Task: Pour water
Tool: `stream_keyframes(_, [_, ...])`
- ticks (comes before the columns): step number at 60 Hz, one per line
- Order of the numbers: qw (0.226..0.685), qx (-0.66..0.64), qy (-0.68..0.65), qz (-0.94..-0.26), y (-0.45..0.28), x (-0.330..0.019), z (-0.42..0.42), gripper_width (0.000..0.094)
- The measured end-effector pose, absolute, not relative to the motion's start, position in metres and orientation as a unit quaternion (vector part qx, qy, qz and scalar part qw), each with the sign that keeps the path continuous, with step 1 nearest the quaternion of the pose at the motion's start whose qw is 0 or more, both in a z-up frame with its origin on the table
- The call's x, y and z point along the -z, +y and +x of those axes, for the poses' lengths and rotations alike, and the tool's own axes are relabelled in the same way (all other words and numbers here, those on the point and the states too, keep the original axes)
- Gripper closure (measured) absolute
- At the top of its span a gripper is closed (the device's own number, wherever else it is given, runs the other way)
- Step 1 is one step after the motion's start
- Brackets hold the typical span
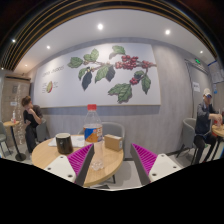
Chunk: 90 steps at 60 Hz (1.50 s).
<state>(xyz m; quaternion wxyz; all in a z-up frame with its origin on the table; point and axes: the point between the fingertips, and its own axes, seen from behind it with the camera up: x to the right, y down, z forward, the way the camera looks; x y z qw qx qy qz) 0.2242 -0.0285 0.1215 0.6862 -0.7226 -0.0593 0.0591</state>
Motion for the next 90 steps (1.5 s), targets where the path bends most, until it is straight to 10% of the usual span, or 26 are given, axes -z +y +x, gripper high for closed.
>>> stream_keyframes(27, [0.696,-0.075,-0.097,-0.708,0.100,-0.147,0.123,0.0167])
stream_keyframes(32, [0.701,-0.059,-0.093,-0.705,0.121,-0.143,0.115,0.0408])
stream_keyframes(43, [0.722,-0.030,-0.070,-0.687,0.125,-0.141,0.112,0.0623])
stream_keyframes(61, [0.703,0.202,-0.270,-0.627,0.144,-0.181,0.088,0.0645])
stream_keyframes(90, [0.377,0.623,-0.665,-0.166,0.166,-0.222,0.008,0.0629])
